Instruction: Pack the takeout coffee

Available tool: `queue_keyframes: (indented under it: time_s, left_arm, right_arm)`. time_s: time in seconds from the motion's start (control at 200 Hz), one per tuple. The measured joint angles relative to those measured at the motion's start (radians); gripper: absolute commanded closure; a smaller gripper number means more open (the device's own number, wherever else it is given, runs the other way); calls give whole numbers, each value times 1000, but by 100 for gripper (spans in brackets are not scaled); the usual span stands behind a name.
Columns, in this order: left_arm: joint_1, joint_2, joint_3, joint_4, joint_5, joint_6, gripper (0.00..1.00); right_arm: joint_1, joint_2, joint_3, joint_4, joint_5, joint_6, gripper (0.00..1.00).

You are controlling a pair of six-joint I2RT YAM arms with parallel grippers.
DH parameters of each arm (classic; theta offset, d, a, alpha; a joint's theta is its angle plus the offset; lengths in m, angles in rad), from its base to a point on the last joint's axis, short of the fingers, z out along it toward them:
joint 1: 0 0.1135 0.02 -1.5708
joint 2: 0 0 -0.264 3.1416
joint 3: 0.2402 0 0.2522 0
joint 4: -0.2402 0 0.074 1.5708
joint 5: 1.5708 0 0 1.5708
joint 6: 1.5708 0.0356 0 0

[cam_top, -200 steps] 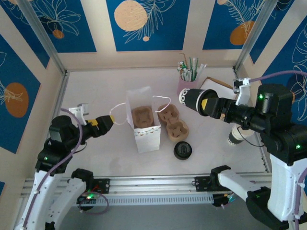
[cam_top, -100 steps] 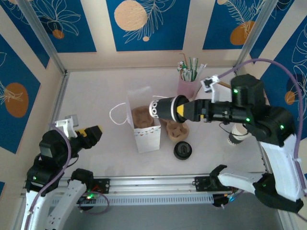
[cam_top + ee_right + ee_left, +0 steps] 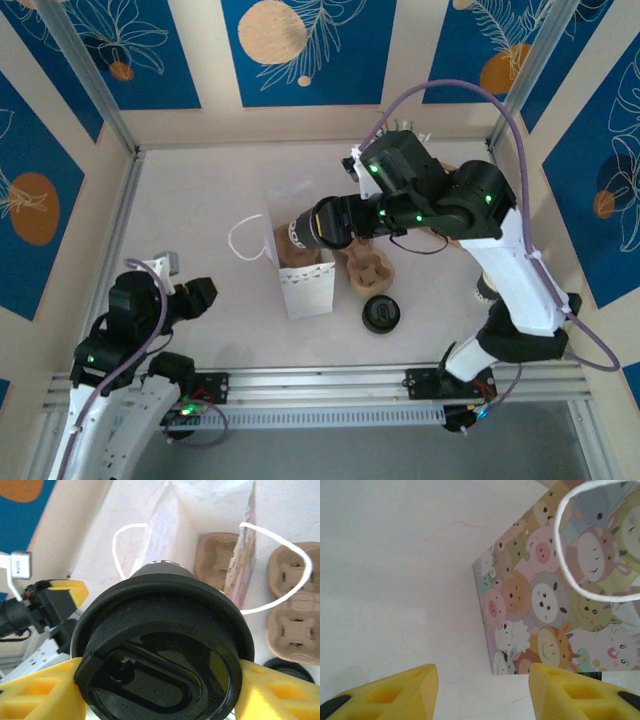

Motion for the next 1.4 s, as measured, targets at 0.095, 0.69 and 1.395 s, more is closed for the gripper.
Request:
queue_keyframes:
  time_s: [0.095,0.69,1.395]
  left_arm:
    - [0,23,-9,21,0,-2,49]
    - [39,322,-229,474,-122,-124,50]
    - [177,1123,144,917,95,-150,47]
  right_arm:
    - [17,61,71,-49,39,0,40]
    - [51,341,267,-103,113,-11,42]
    - [52,397,231,-103,131,-11,43]
